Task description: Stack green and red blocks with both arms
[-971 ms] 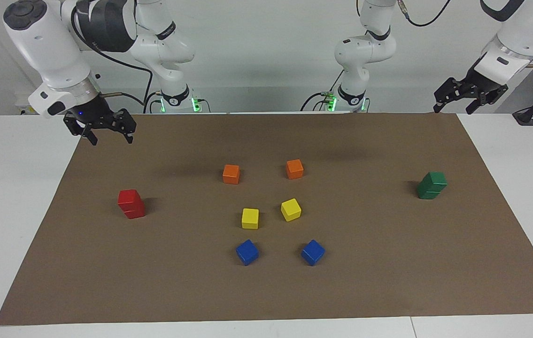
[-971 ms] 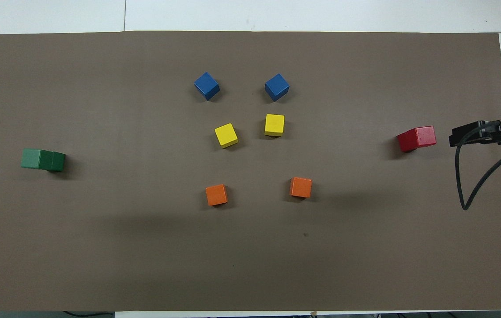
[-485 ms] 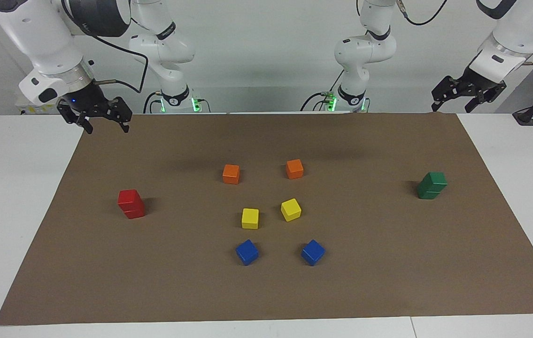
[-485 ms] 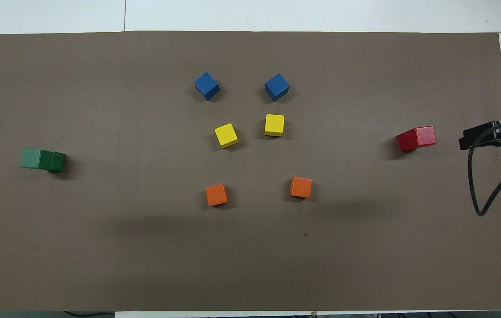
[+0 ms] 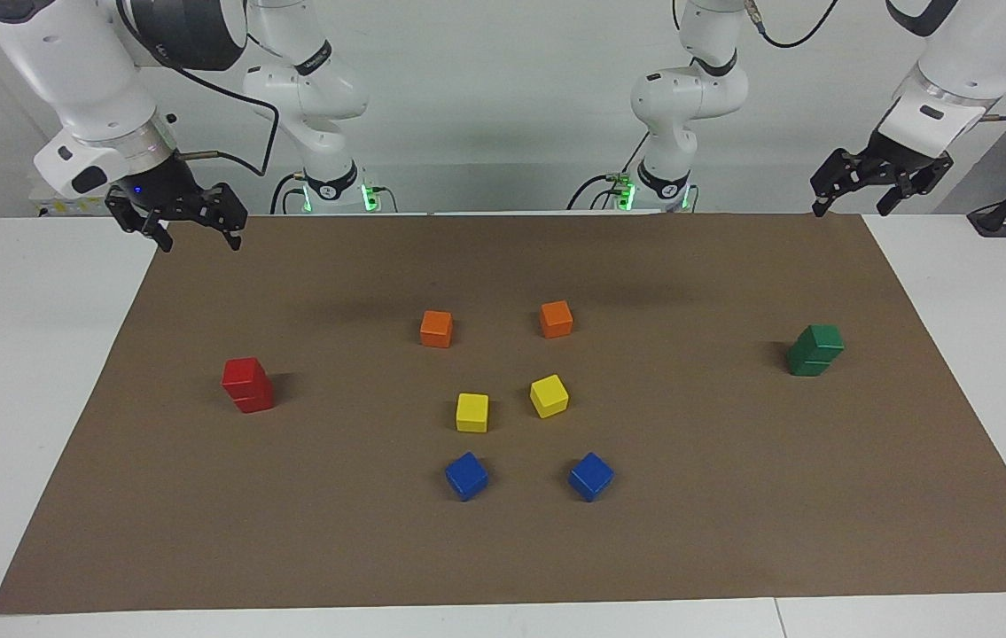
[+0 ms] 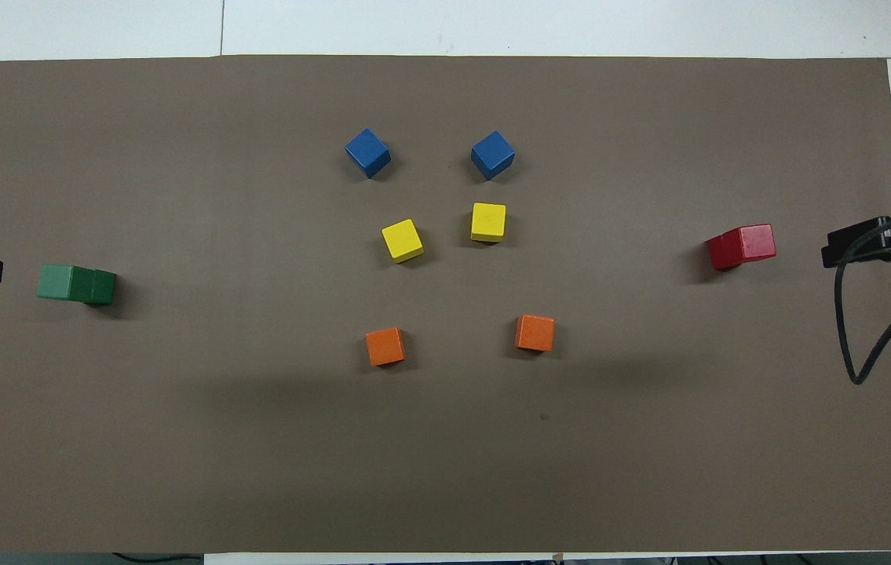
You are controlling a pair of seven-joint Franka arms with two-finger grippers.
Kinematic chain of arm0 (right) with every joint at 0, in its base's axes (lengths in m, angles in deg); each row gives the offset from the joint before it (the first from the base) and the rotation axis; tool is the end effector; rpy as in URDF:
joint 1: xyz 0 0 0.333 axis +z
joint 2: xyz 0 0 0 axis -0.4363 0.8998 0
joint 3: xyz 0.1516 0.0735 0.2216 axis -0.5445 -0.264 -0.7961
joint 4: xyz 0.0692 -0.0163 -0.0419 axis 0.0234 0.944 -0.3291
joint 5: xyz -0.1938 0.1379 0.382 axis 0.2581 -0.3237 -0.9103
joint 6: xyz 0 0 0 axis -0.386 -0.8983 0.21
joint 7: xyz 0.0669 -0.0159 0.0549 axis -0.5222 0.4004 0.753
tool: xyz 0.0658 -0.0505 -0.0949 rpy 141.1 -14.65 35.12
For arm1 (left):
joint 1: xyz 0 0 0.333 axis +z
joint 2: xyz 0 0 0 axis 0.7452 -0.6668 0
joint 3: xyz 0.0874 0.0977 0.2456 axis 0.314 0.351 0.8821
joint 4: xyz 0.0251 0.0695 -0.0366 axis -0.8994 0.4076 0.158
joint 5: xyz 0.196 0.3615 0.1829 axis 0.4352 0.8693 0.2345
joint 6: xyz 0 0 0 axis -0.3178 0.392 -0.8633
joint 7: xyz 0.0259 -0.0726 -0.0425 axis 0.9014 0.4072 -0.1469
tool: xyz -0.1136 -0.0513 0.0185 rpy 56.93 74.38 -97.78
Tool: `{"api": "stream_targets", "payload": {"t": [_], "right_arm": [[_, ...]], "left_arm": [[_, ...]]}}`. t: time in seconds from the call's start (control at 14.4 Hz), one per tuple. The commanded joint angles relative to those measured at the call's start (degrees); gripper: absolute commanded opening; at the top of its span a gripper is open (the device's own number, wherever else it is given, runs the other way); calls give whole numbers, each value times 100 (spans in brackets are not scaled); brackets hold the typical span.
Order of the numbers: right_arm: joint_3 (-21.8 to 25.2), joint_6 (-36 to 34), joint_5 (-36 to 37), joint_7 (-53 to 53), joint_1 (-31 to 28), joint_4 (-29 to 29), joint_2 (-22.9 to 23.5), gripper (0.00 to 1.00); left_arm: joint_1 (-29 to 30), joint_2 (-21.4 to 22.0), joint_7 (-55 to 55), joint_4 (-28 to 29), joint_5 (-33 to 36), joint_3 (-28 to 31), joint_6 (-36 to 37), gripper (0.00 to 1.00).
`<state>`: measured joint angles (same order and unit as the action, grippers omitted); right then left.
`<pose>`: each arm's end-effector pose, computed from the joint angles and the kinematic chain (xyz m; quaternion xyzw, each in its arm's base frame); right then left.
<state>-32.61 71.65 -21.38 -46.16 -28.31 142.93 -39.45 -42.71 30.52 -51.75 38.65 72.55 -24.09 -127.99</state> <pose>0.5983 -0.0308 0.5452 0.9997 -0.0011 -0.0254 0.0055 0.5883 0.0105 0.5998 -0.9994 0.0271 0.0214 0.0056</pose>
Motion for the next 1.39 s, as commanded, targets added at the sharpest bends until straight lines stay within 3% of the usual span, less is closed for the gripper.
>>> {"api": "stream_targets", "payload": {"t": [0.0, 1.32], "right_arm": [[-42, -138, 97, -131, -11, -119, 45, 100], [-51, -103, 89, -149, 24, -57, 19, 100]], "left_arm": [[-81, 4, 169, -6, 93, 28, -239, 100], [-46, 30, 573, 21, -188, 28, -363, 100]]}}
